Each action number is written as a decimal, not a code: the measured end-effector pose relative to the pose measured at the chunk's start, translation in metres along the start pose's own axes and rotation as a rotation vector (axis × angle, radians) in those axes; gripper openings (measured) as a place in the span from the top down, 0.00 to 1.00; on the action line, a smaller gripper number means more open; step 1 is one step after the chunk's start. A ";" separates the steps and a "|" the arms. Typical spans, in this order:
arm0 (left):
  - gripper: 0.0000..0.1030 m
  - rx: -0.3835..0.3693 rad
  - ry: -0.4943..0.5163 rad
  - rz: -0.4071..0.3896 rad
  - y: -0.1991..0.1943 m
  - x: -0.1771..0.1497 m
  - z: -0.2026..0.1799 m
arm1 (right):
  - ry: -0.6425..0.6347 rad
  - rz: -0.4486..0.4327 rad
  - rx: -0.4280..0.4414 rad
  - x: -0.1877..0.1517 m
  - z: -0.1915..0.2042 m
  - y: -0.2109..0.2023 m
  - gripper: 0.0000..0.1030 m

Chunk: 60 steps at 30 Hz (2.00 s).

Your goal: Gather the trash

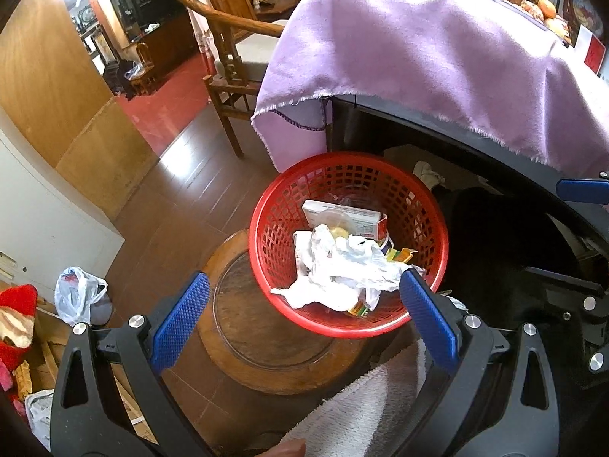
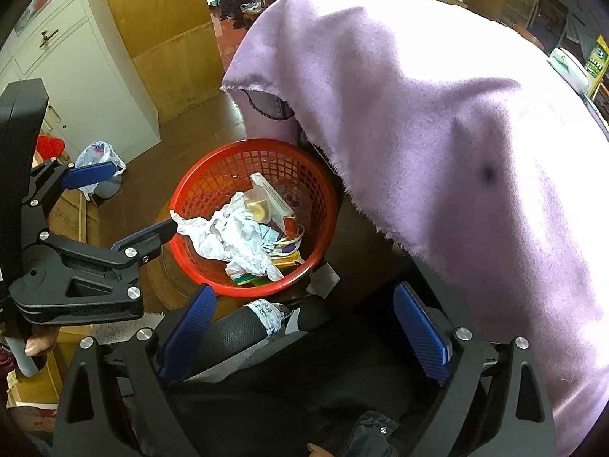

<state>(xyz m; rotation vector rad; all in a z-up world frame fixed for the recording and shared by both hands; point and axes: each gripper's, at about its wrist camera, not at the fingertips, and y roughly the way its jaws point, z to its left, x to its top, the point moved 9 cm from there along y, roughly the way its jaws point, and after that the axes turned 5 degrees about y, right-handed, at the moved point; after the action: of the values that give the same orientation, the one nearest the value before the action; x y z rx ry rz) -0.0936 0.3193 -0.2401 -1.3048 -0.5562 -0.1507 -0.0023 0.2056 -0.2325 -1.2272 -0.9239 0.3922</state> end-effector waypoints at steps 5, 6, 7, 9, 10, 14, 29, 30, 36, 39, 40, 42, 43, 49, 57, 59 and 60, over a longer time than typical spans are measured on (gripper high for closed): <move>0.07 0.000 0.004 0.001 0.000 0.000 -0.002 | 0.000 0.001 0.001 -0.001 0.000 0.001 0.10; 0.07 0.001 0.004 0.001 0.000 0.000 -0.002 | 0.000 0.001 0.001 -0.001 0.000 0.001 0.10; 0.07 0.000 0.003 0.000 0.001 0.001 -0.002 | 0.000 0.000 0.001 -0.001 0.000 0.000 0.10; 0.07 0.000 0.003 0.000 0.001 0.001 -0.002 | -0.001 0.001 0.001 -0.001 0.000 0.001 0.10; 0.07 0.000 0.003 0.001 0.001 0.001 -0.002 | -0.001 0.000 0.001 -0.001 0.000 0.000 0.10; 0.07 -0.012 -0.001 0.002 0.001 0.000 -0.003 | -0.001 0.000 0.000 -0.001 0.000 0.001 0.10; 0.07 0.009 0.015 -0.019 -0.001 0.002 -0.004 | 0.000 0.001 0.001 -0.001 0.001 0.001 0.10; 0.07 0.008 0.014 -0.019 -0.001 0.002 -0.004 | 0.000 0.001 0.000 -0.001 0.001 0.001 0.10; 0.07 0.012 0.010 -0.019 -0.001 0.003 -0.003 | -0.001 -0.001 0.000 -0.001 0.000 0.000 0.10; 0.07 0.013 0.010 -0.019 -0.001 0.004 -0.003 | 0.000 -0.002 0.001 -0.001 0.000 0.000 0.10; 0.07 0.011 0.010 -0.018 -0.001 0.004 -0.003 | -0.001 -0.002 0.001 -0.001 0.000 0.000 0.10; 0.07 0.012 0.010 -0.020 -0.002 0.004 -0.003 | -0.001 -0.002 0.001 -0.001 0.000 0.000 0.10; 0.07 0.014 0.010 -0.021 -0.001 0.004 -0.003 | -0.001 -0.002 0.000 -0.001 0.000 0.000 0.10; 0.07 0.015 0.010 -0.019 0.000 0.005 -0.002 | -0.001 -0.002 0.000 -0.001 0.000 0.000 0.10; 0.07 0.015 0.010 -0.019 0.000 0.005 -0.002 | -0.001 -0.002 0.000 -0.001 0.000 0.000 0.10; 0.07 0.016 0.008 -0.019 -0.001 0.006 -0.001 | -0.001 -0.002 0.000 -0.001 0.000 0.000 0.10; 0.07 0.016 0.009 -0.019 -0.001 0.005 -0.001 | -0.001 -0.002 0.000 -0.001 0.000 0.000 0.10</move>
<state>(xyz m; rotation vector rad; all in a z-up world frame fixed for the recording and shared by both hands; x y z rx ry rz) -0.0892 0.3188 -0.2365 -1.2832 -0.5612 -0.1668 -0.0030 0.2045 -0.2330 -1.2259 -0.9261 0.3915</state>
